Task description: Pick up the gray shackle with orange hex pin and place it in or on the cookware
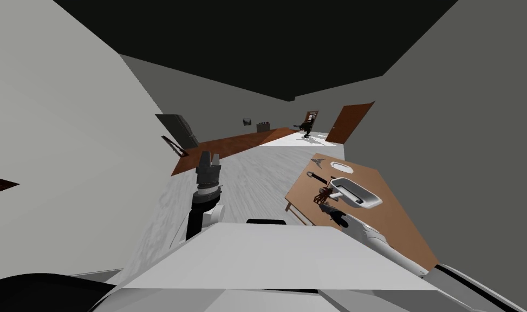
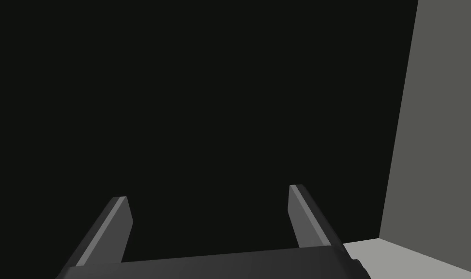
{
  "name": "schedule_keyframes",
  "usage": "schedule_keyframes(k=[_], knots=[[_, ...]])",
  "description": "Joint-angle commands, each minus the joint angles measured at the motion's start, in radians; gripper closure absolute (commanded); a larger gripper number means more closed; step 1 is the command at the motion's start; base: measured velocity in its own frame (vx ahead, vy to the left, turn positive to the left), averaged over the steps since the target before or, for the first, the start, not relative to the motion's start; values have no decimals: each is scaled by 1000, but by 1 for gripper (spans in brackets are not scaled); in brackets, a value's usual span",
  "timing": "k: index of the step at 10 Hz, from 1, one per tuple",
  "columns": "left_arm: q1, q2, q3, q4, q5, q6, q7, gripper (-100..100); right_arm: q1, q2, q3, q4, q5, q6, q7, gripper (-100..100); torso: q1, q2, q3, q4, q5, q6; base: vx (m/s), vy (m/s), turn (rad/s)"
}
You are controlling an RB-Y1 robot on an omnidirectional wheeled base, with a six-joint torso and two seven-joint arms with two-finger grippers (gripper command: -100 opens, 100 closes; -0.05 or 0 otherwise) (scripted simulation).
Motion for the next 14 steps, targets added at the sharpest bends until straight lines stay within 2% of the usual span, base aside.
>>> schedule_keyframes(k=[1, 2, 4, 5, 6, 7, 10, 14], knots=[[0, 0, 0, 0, 0, 0, 0, 0, 0, 0, 0, 0, 0, 0, 0, 0, 0, 0, 0, 0, 0, 0, 0, 0, 0], [0, 0, 0, 0, 0, 0, 0, 0, 17, -33, 16, -26, -13, 0, -16, 100, 0, 0, 0, 0, 0, 0, -1, 51, -32], [0, 0, 0, 0, 0, 0, 0, 0, 37, -80, 40, -58, -32, -8, -40, 100, 6, 1, 0, 0, 2, 1, -12, 96, -68], [0, 0, 0, 0, 0, 0, 0, 0, 47, -75, 38, -86, -32, 16, -36, 100, 7, 2, 1, 0, 2, 1, -8, 45, -25], [0, 0, 0, 0, 0, 0, 0, 0, 49, -79, 41, -89, -34, 19, -39, 0, 4, 1, 1, 0, 1, 0, -3, 9, 0], [0, 0, 0, 0, 0, 0, 0, 0, 79, -91, 63, -84, -58, 17, -62, 100, 2, 0, 0, 0, 0, 0, -101, 63, 152], [0, 0, 0, 0, 0, 0, 0, 0, 129, -142, 109, -86, -112, 11, -116, 100, 3, 13, 6, -1, -3, 4, -162, 72, 172], [0, 0, 0, 0, 0, 0, 0, 0, 172, -212, 154, -92, -168, 4, -175, 100, -8, 7, 3, -2, -6, 4, -78, -22, 141]])
